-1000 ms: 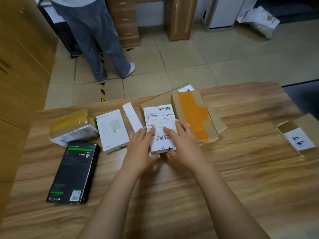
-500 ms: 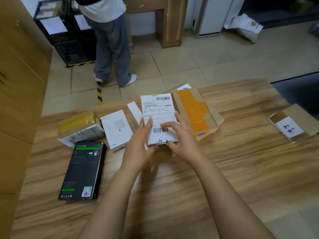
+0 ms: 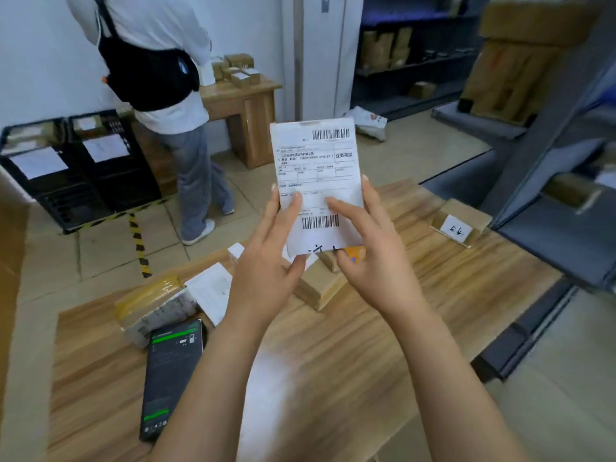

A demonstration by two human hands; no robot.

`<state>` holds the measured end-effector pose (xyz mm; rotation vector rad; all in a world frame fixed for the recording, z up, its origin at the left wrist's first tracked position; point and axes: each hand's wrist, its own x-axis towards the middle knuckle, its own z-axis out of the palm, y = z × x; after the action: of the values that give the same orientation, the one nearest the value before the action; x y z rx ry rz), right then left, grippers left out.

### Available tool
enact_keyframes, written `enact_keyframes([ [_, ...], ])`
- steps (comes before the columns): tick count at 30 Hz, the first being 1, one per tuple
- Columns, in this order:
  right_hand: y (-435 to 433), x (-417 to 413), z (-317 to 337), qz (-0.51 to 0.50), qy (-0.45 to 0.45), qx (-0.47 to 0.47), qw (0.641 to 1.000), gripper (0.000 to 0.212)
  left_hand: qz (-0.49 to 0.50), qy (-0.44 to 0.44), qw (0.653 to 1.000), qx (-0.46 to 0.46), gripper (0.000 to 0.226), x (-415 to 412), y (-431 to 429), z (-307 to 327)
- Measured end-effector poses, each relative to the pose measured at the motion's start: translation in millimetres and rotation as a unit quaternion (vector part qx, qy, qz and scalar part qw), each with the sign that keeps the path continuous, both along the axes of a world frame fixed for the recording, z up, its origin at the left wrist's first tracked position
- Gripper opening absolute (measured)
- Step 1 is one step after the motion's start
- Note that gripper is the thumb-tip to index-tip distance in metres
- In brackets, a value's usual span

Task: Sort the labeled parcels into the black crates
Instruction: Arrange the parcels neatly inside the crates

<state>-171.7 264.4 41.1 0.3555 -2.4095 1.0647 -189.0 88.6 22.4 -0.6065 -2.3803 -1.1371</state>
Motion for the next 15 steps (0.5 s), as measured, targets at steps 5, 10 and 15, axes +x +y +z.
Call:
enact_keyframes([
  [5,22.2,54.8,37.3,-0.082,0.073,0.021,0.994,0.070,-0.061,0.076,0.995,-0.007,0.088,28.1,30.9,42.6],
  [10,53.9,110.7,56.9,-0.170,0.098,0.022,0.980,0.072,-0.138,0.155,0.978,0.010,0.089,54.5,75.8,58.9],
  [15,86.4,178.3,62.2,-0.248,0.116,0.034,0.961,0.070,-0.224,0.185,0.956,0.033,0.084,96.4,126.1,64.2],
])
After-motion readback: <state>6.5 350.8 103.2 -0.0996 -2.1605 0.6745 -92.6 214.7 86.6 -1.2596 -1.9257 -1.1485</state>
